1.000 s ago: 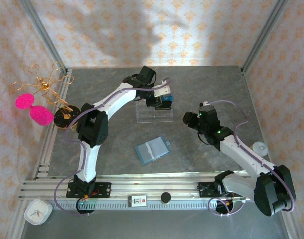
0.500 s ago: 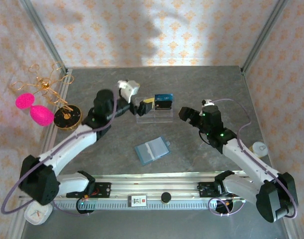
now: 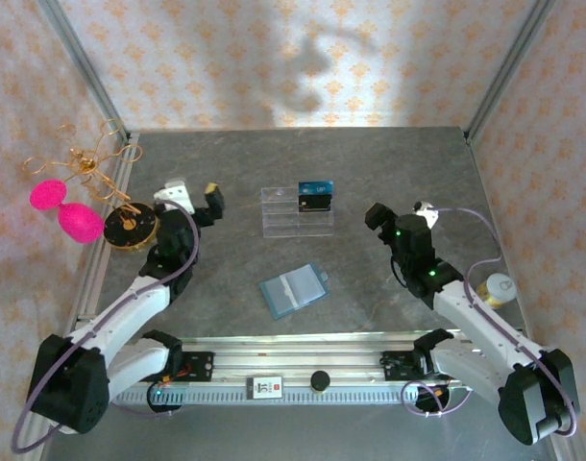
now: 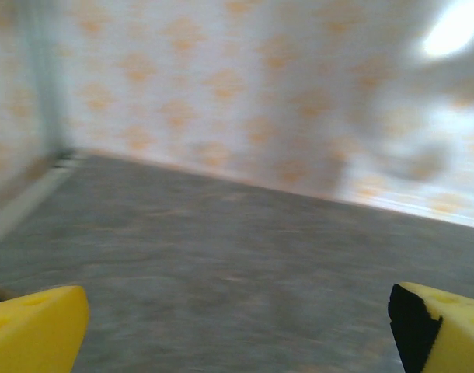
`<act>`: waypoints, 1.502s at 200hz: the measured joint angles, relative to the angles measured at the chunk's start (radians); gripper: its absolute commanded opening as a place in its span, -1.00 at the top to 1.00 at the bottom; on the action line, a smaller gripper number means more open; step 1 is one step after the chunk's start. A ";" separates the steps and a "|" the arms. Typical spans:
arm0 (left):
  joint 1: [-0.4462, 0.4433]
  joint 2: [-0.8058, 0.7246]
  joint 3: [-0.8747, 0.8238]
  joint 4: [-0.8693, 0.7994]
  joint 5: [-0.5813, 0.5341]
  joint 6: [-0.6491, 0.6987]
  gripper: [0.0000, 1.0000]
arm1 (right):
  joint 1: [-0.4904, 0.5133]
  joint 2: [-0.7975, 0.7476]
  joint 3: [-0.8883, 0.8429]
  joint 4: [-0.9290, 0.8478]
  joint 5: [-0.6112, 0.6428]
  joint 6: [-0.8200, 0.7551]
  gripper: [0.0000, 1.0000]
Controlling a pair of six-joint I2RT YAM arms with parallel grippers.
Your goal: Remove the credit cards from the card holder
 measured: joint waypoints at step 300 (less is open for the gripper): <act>0.219 0.490 -0.313 0.856 0.029 0.102 -0.99 | -0.321 0.575 -0.258 1.043 0.062 -0.627 -1.00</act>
